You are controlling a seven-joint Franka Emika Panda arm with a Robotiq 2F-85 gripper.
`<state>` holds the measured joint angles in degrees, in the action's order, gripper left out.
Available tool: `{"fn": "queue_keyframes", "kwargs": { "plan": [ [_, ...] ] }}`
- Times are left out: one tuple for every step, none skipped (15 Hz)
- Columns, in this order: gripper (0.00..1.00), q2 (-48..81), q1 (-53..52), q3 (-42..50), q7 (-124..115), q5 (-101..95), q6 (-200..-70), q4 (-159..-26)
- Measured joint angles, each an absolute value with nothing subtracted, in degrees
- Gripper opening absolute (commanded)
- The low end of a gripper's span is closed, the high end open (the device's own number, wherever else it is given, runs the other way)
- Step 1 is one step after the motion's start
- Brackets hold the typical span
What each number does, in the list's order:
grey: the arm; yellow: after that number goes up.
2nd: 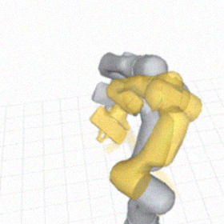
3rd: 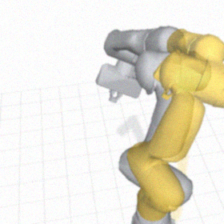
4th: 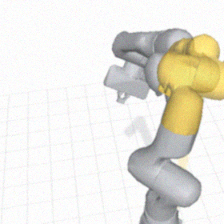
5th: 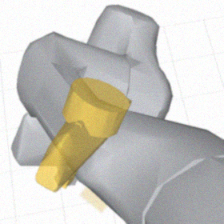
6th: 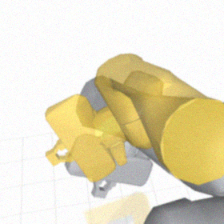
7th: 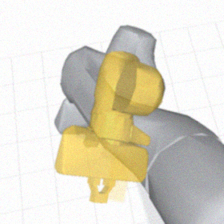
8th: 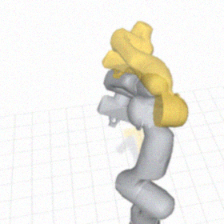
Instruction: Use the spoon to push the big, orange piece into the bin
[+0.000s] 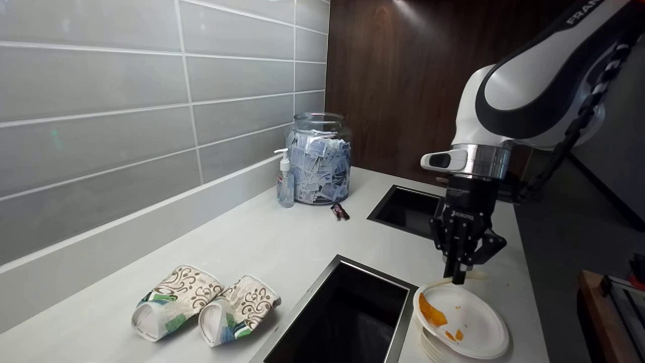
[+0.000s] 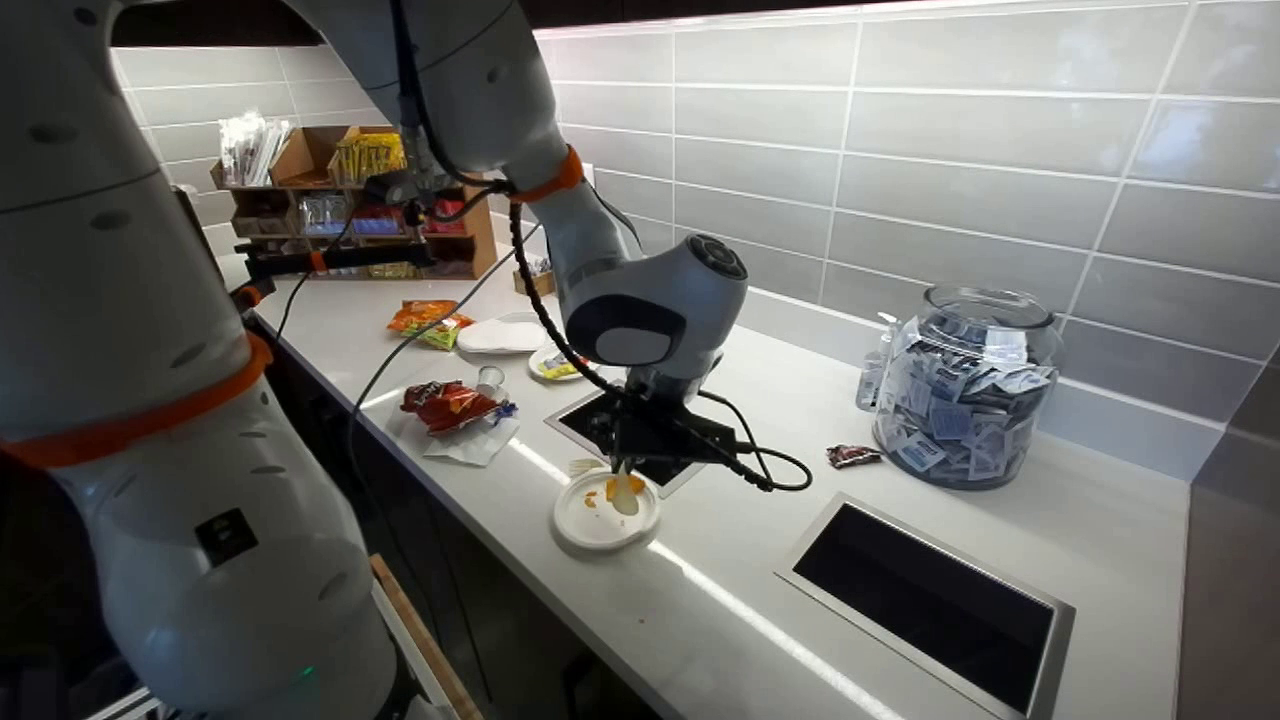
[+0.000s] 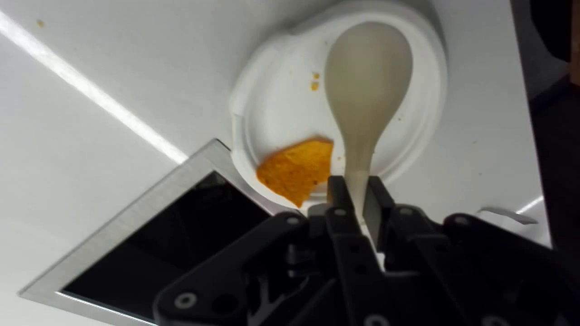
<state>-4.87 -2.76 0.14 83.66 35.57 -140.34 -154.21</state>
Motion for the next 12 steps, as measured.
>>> {"fn": "queue_keyframes", "kwargs": {
  "plan": [
    [0.03,-5.06,-3.45,0.1,86.9,37.47,-138.86,-154.19],
    [0.03,-5.01,-4.09,0.01,90.13,39.21,-137.69,-154.19],
    [0.03,-4.82,-4.65,-0.17,93.43,40.9,-136.75,-154.18],
    [0.14,-4.52,-5.15,-0.41,96.32,42.32,-136.02,-154.18],
    [0.14,-4.08,-5.52,-0.78,98.24,43.06,-135.44,-154.17],
    [0.14,-3.59,-5.74,-1.22,99.12,43.35,-135.33,-154.14],
    [0.14,-3.15,-5.91,-1.49,99.45,43.4,-135.33,-154.06],
    [0.14,-2.85,-6.03,-1.58,99.63,43.41,-135.33,-153.97],
    [0.14,-2.68,-6.05,-1.58,99.82,43.41,-135.33,-153.88],
    [0.03,-2.61,-6.05,-1.58,99.99,43.42,-135.33,-153.79],
    [0.03,-2.59,-6.05,-1.58,100.08,43.42,-135.33,-153.71],
    [0.03,-2.57,-6.04,-1.65,100.2,43.42,-135.33,-153.7]
  ]
}}
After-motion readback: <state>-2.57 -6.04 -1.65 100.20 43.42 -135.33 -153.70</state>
